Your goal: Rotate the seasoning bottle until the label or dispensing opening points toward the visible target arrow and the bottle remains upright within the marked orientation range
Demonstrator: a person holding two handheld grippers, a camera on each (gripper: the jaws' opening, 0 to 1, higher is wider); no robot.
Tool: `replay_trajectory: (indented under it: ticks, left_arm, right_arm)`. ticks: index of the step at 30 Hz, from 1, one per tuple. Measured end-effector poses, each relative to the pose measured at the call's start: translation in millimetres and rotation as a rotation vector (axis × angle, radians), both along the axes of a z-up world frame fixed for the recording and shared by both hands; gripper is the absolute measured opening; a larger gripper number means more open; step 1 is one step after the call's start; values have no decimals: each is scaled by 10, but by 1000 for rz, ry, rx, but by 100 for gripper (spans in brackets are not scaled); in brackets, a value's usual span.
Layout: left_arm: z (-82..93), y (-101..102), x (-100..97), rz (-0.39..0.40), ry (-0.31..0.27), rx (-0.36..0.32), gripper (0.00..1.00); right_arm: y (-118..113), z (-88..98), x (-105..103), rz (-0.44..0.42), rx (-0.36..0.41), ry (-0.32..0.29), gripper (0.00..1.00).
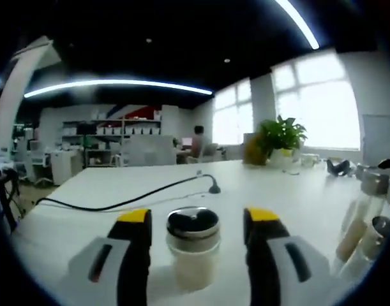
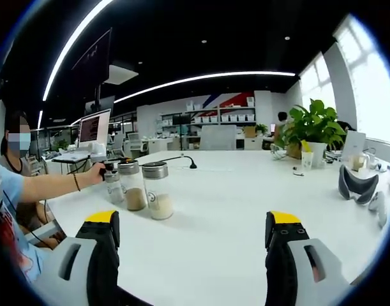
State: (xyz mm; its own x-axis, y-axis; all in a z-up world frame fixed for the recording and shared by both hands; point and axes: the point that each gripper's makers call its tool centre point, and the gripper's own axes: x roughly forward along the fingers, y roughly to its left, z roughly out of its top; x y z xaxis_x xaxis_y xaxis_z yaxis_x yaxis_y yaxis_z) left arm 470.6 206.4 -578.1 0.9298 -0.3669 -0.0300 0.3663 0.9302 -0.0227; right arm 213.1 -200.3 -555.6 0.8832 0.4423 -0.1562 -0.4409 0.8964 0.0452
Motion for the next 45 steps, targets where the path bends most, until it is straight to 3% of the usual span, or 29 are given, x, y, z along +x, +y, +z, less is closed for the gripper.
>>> replay_trajectory:
  ticks: [3,9,20,27,31,34,45]
  left_arm:
    - [-7,-4,4,3,2,-31,53]
    - [-29,26,38,43,-1,-18,36]
    - [-32,43,17,89,-8,-9,36]
    - [-8,26,-23,99,-39,51,34]
    - [-7,42,-54,94,-41,38,34]
    - [40,91,-88,95,-45,-9,34]
    - [182,158,-438,15,-61,10,34]
  right_arm:
    - [-8,8,-4,-3,-1,-3,98]
    - [-43,-1,-3,-13,-5,1,98]
    - [-89,-20,-4,-27,-12,8,97]
    - [-116,-19,7,-33,-10,8,96]
    - [-113,-28,11,-33,-10,11,96]
    - [-115,-29,13,-33,-10,12,96]
    - [-133,-20,12,-37,-14,9,96]
